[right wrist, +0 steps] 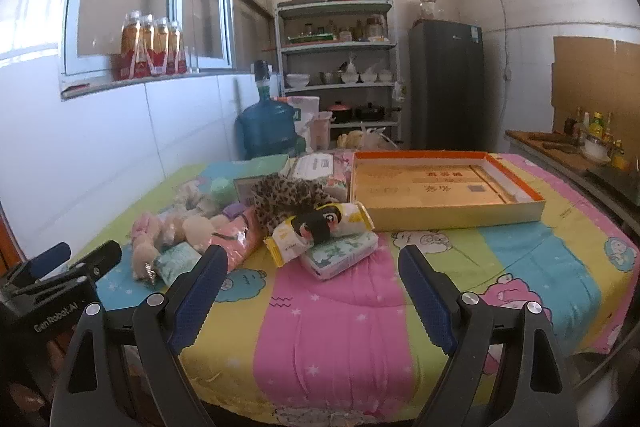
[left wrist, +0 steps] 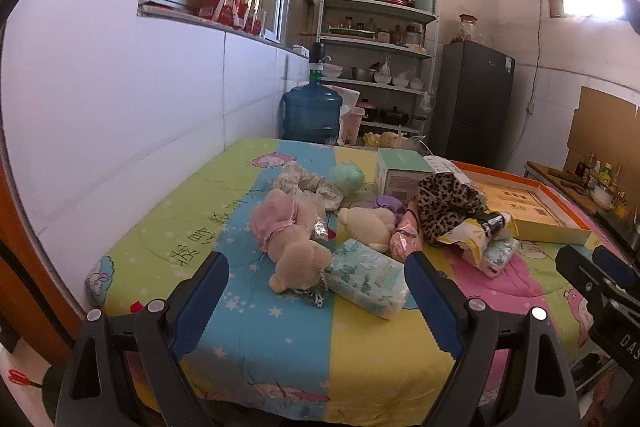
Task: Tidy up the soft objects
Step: 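Grasp the pink-dressed teddy bear with the left tool while the right tool grasps a white tissue pack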
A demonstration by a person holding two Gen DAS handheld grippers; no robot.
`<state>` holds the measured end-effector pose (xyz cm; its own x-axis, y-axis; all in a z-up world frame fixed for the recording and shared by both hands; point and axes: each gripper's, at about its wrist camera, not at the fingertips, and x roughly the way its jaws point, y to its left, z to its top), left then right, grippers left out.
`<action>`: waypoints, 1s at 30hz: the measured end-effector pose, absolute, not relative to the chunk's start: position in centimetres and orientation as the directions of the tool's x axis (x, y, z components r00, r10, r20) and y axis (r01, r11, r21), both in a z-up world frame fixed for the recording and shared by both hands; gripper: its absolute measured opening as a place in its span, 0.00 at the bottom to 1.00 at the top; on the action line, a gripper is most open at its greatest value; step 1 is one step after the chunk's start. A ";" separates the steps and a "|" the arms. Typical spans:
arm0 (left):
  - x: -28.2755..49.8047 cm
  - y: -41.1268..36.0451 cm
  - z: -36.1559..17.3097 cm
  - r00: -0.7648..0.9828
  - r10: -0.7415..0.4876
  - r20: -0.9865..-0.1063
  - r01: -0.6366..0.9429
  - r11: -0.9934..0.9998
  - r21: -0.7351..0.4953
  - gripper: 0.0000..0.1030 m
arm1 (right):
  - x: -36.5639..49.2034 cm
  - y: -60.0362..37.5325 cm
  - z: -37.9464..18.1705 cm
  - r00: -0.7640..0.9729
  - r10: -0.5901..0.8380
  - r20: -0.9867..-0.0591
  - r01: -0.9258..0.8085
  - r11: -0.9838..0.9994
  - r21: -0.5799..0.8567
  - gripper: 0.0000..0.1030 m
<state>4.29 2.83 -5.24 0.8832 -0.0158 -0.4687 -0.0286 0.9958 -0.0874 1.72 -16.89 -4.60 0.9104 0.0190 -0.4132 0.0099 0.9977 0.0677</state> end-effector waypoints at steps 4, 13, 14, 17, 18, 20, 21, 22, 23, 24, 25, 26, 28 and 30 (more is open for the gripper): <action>5.6 3.2 -6.2 0.870 -0.034 -0.492 -0.019 0.995 -0.102 0.87 | 3.1 -16.8 -5.5 0.902 0.049 -0.430 -0.015 0.997 0.081 0.85; 7.6 4.4 -8.3 0.846 -0.052 -0.531 -0.016 0.992 -0.123 0.87 | 5.7 -16.2 -7.2 0.884 0.122 -0.452 -0.084 0.991 0.102 0.85; 7.7 4.9 -8.4 0.845 -0.050 -0.532 -0.023 0.991 -0.130 0.87 | 6.0 -16.0 -7.2 0.879 0.137 -0.457 -0.101 0.990 0.103 0.85; 8.3 6.2 -8.2 0.846 -0.036 -0.533 -0.051 0.988 -0.148 0.87 | 6.7 -15.1 -7.7 0.860 0.209 -0.465 -0.178 0.978 0.110 0.85; 8.6 6.5 -8.1 0.844 -0.030 -0.535 -0.059 0.987 -0.148 0.87 | 7.0 -14.6 -7.9 0.853 0.237 -0.466 -0.209 0.972 0.111 0.85; 9.7 6.9 -8.1 0.831 -0.025 -0.555 -0.066 0.988 -0.143 0.87 | 7.3 -13.9 -8.1 0.839 0.273 -0.470 -0.248 0.962 0.116 0.85; 10.2 7.0 -8.1 0.825 -0.029 -0.565 -0.065 0.987 -0.145 0.87 | 7.5 -13.4 -8.3 0.833 0.289 -0.471 -0.266 0.957 0.117 0.85; 10.7 7.2 -8.1 0.818 -0.035 -0.574 -0.064 0.986 -0.151 0.87 | 7.7 -13.0 -8.4 0.827 0.300 -0.475 -0.279 0.953 0.116 0.85; 11.4 7.2 -8.2 0.812 -0.041 -0.583 -0.064 0.985 -0.158 0.87 | 7.9 -12.6 -8.6 0.824 0.306 -0.477 -0.288 0.951 0.114 0.85; 11.8 7.2 -8.2 0.808 -0.044 -0.587 -0.063 0.985 -0.159 0.87 | 8.1 -12.3 -8.7 0.820 0.311 -0.481 -0.294 0.949 0.113 0.85; 12.4 7.1 -8.1 0.805 -0.042 -0.591 -0.064 0.985 -0.158 0.87 | 8.2 -12.1 -8.8 0.818 0.313 -0.483 -0.295 0.949 0.114 0.85; 12.9 7.0 -8.1 0.804 -0.038 -0.594 -0.067 0.986 -0.154 0.87 | 8.3 -12.0 -8.8 0.816 0.314 -0.486 -0.296 0.948 0.116 0.85; 13.9 6.9 -8.3 0.799 -0.030 -0.601 -0.075 0.986 -0.150 0.87 | 8.6 -12.0 -9.0 0.812 0.310 -0.495 -0.290 0.950 0.119 0.85; 14.7 7.0 -8.7 0.795 -0.031 -0.606 -0.080 0.985 -0.155 0.78 | 8.9 -12.2 -9.1 0.810 0.305 -0.501 -0.285 0.951 0.120 0.85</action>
<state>14.65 7.02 -8.65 0.7952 -0.0309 -0.6056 -0.0796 0.9847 -0.1547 8.89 -12.17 -9.12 0.8100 0.3054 -0.5006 -0.2847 0.9511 0.1196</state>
